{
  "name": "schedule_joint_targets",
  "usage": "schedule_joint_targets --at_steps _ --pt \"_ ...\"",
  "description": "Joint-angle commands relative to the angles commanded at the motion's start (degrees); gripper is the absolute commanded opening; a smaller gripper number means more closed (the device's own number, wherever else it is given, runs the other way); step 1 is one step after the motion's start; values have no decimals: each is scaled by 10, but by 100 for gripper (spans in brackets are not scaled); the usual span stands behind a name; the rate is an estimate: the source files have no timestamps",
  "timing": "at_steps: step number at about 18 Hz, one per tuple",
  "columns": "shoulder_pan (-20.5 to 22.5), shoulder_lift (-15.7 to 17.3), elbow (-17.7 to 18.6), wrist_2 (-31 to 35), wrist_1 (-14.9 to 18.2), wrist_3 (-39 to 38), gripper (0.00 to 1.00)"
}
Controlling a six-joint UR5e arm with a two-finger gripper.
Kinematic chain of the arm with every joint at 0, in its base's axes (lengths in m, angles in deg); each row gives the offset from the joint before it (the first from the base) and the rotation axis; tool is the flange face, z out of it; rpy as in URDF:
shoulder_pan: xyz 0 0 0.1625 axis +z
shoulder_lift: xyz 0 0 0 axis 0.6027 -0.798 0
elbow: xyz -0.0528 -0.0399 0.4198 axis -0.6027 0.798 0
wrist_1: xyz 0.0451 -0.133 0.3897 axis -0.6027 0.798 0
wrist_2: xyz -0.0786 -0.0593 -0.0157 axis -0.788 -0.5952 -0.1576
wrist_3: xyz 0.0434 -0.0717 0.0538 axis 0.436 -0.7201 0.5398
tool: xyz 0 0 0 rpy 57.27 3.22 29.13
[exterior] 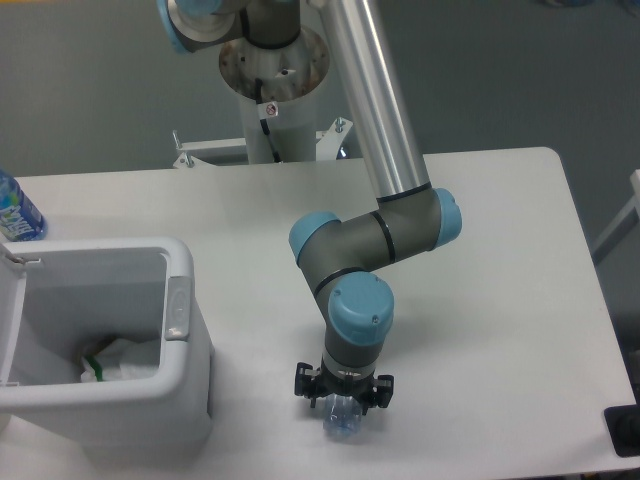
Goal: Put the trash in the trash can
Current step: 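Lower the gripper and close it around the bottle's end, then lift the bottle and carry it over the trash bin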
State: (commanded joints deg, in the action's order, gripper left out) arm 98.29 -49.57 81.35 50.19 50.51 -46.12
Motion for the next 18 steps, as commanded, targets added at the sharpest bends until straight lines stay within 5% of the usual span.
schedule_joint_targets --at_steps 18 --pt "0 15 -4 1 0 4 59"
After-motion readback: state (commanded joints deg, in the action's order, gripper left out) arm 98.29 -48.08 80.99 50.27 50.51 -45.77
